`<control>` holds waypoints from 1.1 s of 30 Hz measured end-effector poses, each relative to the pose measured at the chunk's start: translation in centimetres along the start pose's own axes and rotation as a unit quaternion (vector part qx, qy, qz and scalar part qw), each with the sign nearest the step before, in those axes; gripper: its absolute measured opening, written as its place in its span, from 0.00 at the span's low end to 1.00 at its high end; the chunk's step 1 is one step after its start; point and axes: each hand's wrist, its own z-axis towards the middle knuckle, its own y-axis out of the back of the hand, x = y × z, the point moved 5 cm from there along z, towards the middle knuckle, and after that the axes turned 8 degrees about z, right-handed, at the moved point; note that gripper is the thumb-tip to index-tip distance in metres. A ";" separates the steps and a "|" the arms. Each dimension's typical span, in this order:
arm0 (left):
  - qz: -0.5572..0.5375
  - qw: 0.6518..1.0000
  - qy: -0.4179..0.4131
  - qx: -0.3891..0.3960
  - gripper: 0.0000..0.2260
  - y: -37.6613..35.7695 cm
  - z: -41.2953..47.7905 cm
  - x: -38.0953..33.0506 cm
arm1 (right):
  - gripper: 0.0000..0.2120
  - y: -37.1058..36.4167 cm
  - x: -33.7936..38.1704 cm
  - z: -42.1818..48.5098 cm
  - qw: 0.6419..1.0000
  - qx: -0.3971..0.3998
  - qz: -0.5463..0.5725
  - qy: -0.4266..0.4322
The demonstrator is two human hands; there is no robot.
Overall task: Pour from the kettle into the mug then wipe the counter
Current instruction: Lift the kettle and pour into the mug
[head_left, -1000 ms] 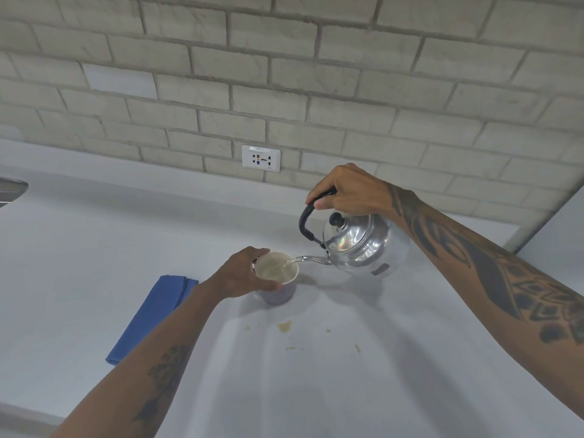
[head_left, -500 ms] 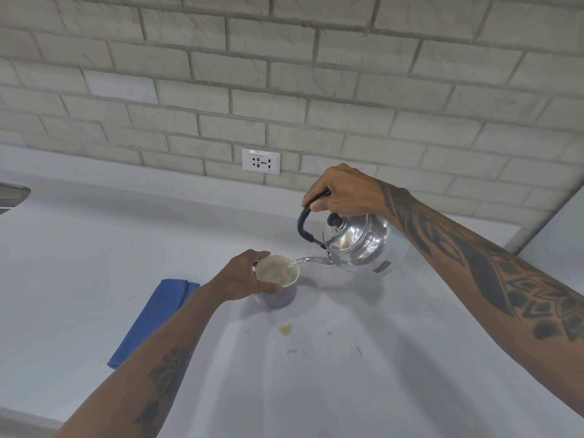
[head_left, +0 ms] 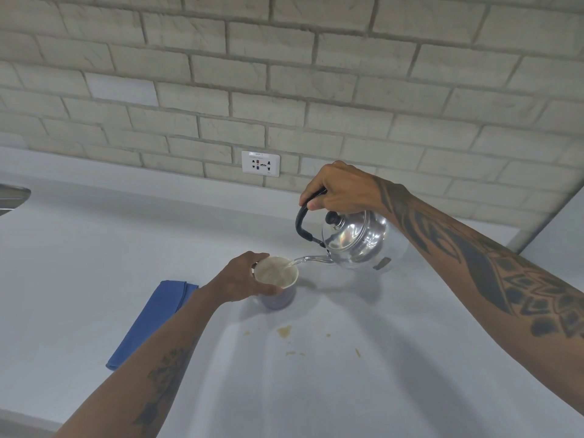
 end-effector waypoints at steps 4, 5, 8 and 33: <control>0.003 1.000 -0.006 -0.004 0.29 0.0 -0.1 -0.3 | 0.09 0.1 0.4 0.1 1.000 0.004 -0.009 0.005; 0.003 1.000 -0.007 -0.005 0.30 0.1 -0.1 -0.3 | 0.09 0.2 0.4 0.1 1.000 0.006 -0.010 0.006; 0.003 1.000 -0.013 -0.002 0.26 0.1 -0.2 -0.5 | 0.09 0.2 0.6 0.1 1.000 0.006 -0.017 0.005; 0.017 1.000 0.007 0.011 0.32 0.4 -0.3 -0.7 | 0.09 0.7 -0.3 0.6 1.000 -0.009 0.015 0.006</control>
